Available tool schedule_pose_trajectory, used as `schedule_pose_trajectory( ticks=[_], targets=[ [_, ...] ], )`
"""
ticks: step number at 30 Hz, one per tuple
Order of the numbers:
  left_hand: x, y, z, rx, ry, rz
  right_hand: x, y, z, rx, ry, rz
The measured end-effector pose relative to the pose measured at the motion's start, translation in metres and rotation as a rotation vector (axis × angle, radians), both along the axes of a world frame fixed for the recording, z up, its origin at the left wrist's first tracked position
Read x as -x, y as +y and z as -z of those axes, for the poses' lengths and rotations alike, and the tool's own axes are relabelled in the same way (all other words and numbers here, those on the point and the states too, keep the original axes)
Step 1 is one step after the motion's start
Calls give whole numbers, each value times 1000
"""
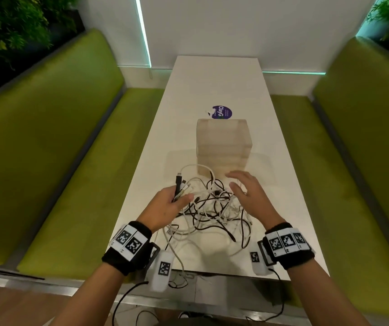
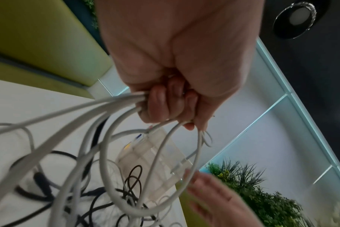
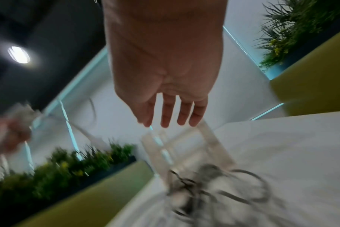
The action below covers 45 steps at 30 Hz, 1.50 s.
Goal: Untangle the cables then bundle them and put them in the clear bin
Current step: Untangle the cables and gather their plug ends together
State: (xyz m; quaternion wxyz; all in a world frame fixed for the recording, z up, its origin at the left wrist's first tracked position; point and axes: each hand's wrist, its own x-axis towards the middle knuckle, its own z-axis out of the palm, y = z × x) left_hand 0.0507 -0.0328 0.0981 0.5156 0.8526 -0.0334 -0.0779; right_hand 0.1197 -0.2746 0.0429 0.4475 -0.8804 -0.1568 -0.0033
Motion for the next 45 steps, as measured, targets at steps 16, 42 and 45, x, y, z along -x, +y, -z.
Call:
schedule_pose_trajectory(
  ticks=[16,42,45],
  targets=[
    [23,2,-11,231,129,180,59,54,-50,-225,611,-534],
    [19,49,-6,673,52,-199,119,63,46,288,495,-630],
    [20,49,-6,674,56,-188,110,60,45,342,480,-666]
  ],
)
